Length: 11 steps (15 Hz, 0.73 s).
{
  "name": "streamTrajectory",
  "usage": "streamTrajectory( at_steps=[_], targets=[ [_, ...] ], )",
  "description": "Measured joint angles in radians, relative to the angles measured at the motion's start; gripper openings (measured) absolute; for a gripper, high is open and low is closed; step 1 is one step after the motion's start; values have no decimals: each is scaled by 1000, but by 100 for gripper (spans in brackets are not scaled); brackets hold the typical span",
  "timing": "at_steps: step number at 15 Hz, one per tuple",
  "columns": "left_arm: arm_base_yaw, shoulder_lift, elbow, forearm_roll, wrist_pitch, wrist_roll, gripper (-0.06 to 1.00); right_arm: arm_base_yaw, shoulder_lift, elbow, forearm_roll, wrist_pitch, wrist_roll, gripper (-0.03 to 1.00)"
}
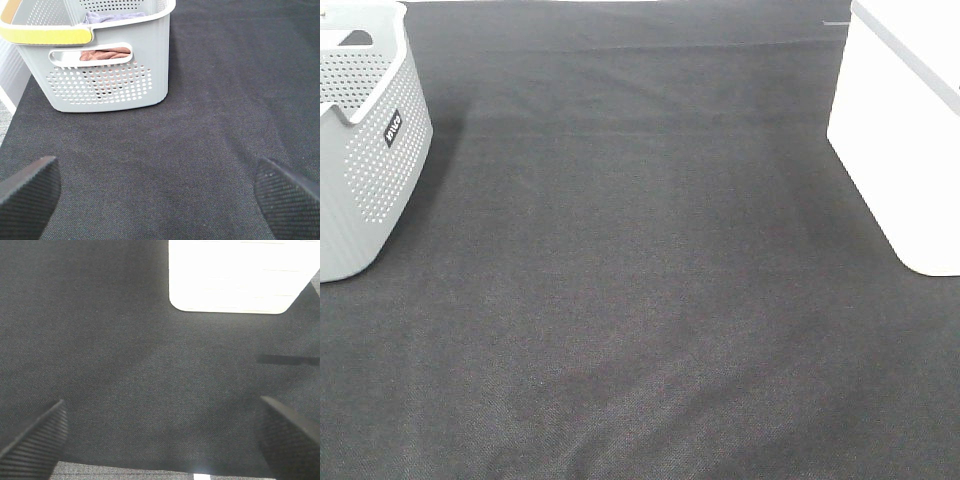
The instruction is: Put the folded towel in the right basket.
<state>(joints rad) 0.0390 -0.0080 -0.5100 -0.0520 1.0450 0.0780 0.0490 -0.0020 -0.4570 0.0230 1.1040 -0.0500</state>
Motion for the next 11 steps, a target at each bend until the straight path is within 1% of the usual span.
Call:
streamTrajectory(
  at_steps=[11],
  targets=[
    [0, 0, 0, 0, 0, 0, 98, 0, 0, 0, 0, 0, 0, 97]
  ],
)
